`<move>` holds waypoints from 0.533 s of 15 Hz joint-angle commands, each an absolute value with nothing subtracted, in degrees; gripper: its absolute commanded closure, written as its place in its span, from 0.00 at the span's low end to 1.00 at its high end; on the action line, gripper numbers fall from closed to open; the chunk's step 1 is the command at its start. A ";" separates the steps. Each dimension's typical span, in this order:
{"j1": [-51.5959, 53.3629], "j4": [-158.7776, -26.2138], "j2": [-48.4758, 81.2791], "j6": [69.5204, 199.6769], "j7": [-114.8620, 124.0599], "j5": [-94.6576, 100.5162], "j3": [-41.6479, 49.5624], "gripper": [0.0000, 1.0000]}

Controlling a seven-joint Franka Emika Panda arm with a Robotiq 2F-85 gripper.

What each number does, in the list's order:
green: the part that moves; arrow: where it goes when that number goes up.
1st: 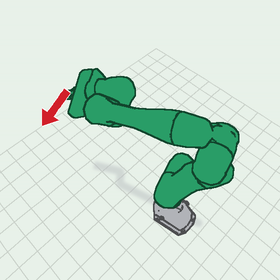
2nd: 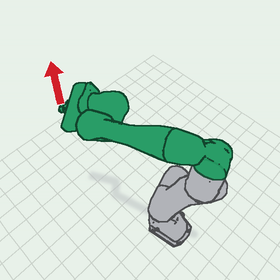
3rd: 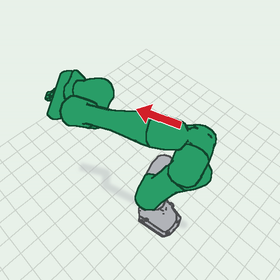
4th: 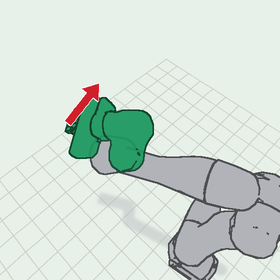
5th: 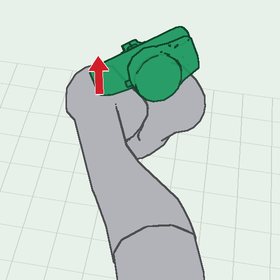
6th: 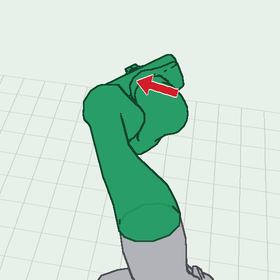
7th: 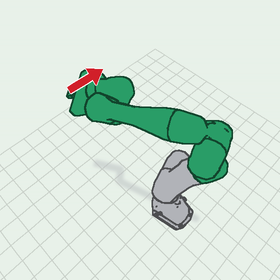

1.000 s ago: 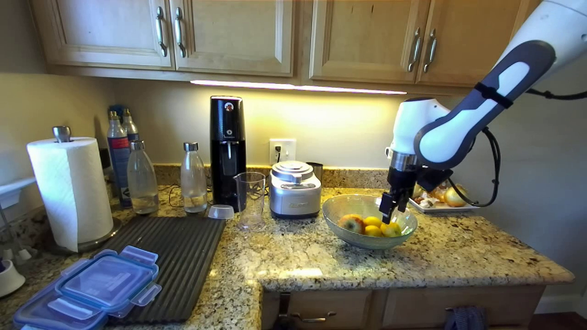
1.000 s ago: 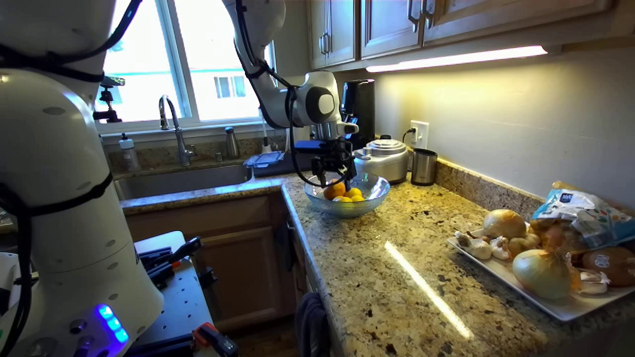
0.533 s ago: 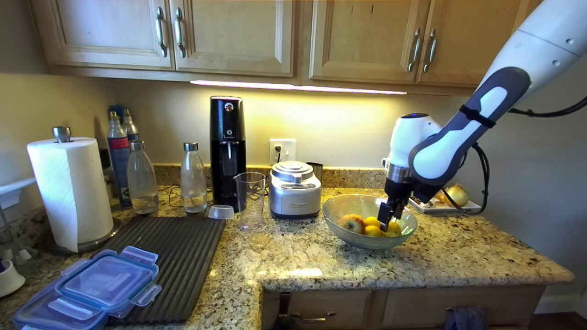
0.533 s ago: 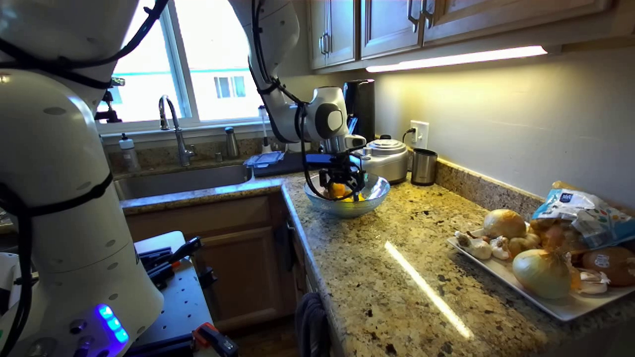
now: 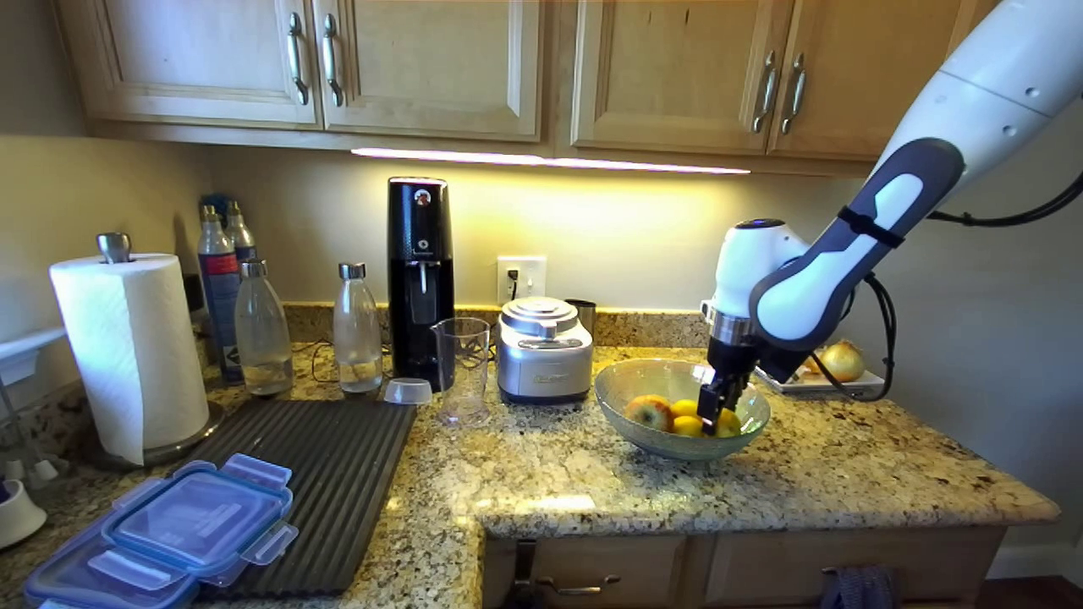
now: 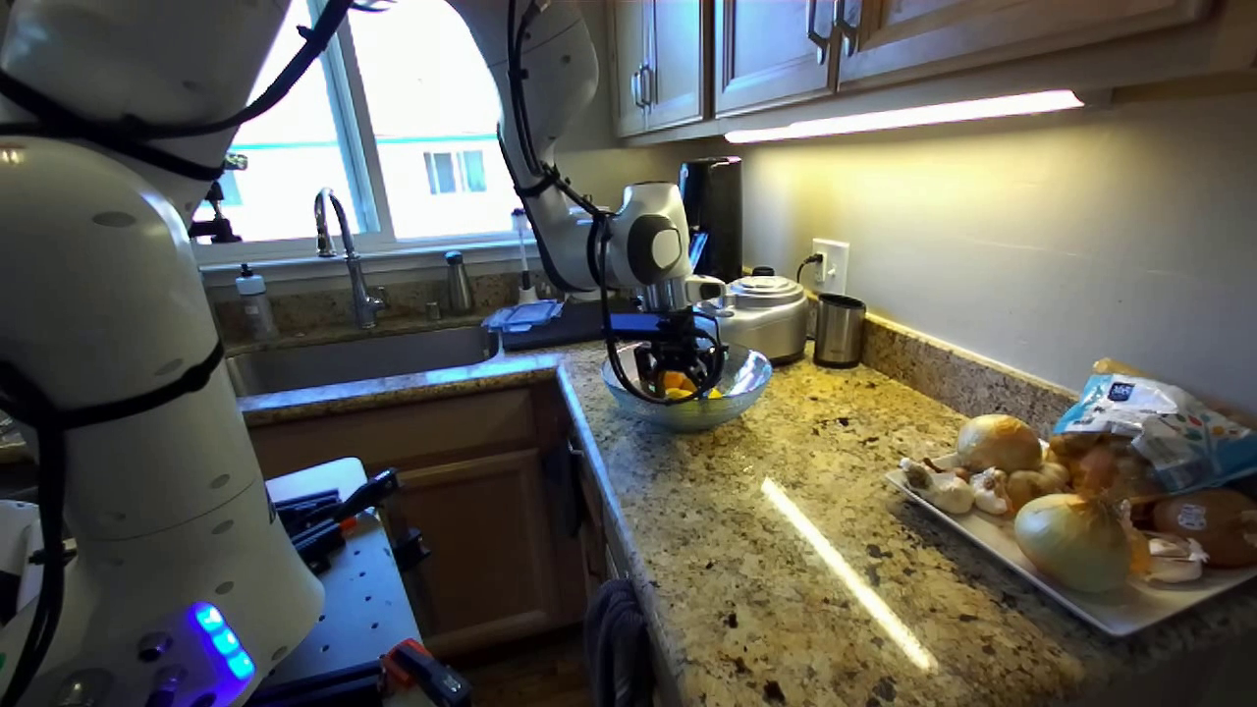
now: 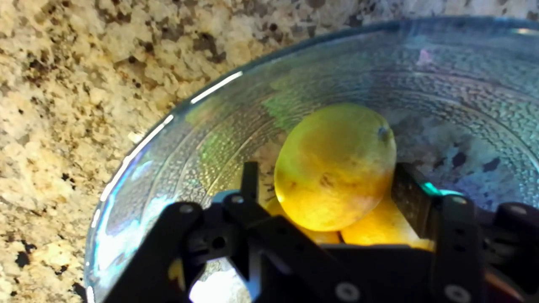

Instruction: Remove the lemons from the bowl

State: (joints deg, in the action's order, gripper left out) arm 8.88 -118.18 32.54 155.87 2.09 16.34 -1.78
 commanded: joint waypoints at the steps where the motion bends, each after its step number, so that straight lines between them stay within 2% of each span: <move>1: 9.70 -119.58 31.46 157.52 0.93 16.78 -0.34 0.48; 4: 9.55 -120.40 30.65 157.44 0.74 16.58 -0.60 0.65; 8: 9.95 -122.58 26.45 156.00 1.08 16.74 -0.58 0.69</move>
